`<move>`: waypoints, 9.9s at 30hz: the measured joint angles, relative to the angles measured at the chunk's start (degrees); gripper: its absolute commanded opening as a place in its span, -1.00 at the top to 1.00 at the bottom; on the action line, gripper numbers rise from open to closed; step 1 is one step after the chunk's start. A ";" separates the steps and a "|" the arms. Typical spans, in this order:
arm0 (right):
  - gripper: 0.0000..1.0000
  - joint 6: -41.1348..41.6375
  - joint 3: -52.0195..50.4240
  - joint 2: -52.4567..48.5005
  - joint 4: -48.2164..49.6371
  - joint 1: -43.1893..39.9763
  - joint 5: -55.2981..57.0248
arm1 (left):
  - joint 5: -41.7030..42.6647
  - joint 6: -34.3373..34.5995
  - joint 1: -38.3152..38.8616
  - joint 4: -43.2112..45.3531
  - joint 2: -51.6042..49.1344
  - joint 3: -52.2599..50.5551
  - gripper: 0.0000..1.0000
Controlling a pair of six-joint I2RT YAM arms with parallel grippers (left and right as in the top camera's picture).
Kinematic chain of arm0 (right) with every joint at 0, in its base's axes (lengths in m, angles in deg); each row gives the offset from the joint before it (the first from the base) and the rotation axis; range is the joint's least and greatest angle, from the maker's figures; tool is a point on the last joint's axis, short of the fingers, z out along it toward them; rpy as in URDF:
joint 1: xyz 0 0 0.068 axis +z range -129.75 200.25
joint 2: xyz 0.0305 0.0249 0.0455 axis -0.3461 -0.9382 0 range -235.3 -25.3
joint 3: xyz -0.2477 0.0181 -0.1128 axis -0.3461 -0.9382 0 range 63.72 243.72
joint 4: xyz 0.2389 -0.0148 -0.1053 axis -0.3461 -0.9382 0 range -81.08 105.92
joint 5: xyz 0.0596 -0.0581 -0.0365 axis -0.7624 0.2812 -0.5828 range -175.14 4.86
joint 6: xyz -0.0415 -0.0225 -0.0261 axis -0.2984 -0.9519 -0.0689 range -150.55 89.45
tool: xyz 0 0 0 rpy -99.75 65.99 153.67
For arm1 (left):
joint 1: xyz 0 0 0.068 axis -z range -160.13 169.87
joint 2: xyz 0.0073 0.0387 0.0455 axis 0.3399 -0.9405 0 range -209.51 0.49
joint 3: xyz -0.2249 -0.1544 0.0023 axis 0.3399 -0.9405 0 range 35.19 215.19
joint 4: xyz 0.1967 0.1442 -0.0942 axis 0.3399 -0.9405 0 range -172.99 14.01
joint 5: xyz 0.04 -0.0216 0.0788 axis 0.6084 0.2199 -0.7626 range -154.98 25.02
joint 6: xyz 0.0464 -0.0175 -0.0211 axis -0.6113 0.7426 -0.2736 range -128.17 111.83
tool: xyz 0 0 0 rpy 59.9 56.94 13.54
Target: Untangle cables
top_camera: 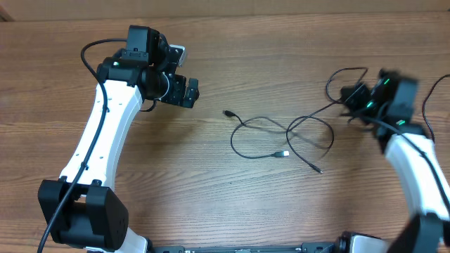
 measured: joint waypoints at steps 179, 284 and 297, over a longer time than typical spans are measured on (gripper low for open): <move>0.92 -19.61 33.55 -8.85 -41.13 0.76 -15.19 | -0.02 0.00 0.00 0.13 0.00 0.00 -0.99; -1.00 -15.08 44.57 -0.33 -46.69 24.06 17.27 | 0.00 0.00 0.00 0.13 0.00 0.00 -1.00; -0.99 -15.10 -1.16 39.08 -9.42 20.85 16.72 | 0.00 0.00 0.00 0.07 0.00 0.00 -0.99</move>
